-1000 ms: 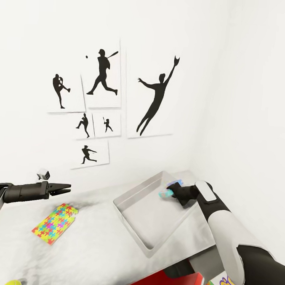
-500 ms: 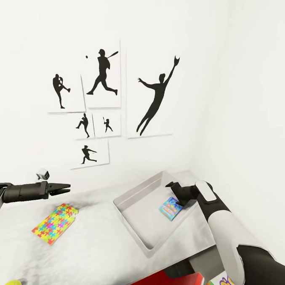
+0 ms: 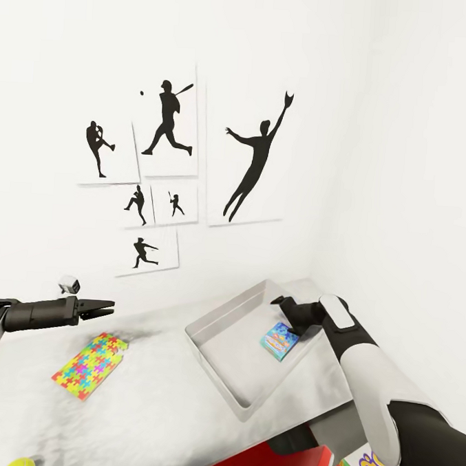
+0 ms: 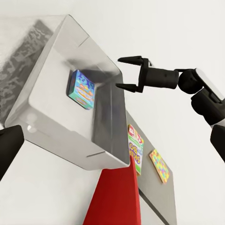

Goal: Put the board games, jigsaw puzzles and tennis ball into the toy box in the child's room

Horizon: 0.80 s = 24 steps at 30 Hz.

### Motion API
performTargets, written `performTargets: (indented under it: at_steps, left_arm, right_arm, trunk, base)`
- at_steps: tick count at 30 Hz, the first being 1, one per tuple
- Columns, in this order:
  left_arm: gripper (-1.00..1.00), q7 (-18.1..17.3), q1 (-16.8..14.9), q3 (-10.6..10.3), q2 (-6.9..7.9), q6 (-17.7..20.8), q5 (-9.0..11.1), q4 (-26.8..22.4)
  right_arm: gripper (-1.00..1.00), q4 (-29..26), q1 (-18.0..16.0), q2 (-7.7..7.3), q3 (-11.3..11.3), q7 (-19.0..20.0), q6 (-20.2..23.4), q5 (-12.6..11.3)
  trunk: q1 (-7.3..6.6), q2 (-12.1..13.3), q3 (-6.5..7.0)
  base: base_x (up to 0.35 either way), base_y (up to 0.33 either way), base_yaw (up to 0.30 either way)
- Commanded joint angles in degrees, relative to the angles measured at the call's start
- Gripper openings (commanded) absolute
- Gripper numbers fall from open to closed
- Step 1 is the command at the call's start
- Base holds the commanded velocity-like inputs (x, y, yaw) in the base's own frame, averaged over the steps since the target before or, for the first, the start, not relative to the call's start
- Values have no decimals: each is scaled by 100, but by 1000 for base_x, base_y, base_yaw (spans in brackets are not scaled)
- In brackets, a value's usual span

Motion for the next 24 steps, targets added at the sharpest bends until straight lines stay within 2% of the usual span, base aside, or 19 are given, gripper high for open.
performTargets:
  at_steps: [1,6,12,14,18,21,24]
  left_arm:
    - [100,-24,-4,-2,2,59,-4,-1]
    - [100,-24,-4,-2,2,55,-4,-1]
    - [100,-24,-4,-2,2,55,-4,-1]
    - [100,-24,-4,-2,2,54,-4,-1]
    - [100,-24,-4,-2,0,54,-4,-1]
    - [100,-24,-4,-2,-2,56,-4,-1]
    - [100,-24,-4,-2,1,56,-4,-1]
  right_arm:
    - [100,-9,-4,-1,-13,-57,9,-59]
    - [100,-244,27,-14,-10,-46,16,-66]
    - [100,-1405,251,-19,-1,-42,291,-65]
    - [100,-1961,445,-19,-3,-33,506,-64]
    - [100,-2746,772,-20,-31,-23,659,-70]
    - [100,-3214,1047,-19,-114,-9,713,-98]
    - [100,-3821,1394,-11,-254,-2,887,-242]
  trunk:
    - [3,-10,-11]
    - [3,-10,12]
    - [3,-10,52]
    - [3,-10,66]
    - [3,-10,94]
    - [3,-10,115]
    - [3,-10,136]
  base:
    - [0,0,-6]
    - [0,0,-111]
    - [0,0,-183]
    - [-38,19,-194]
    - [-135,99,-196]
    - [-194,150,-197]
    - [-223,174,-197]
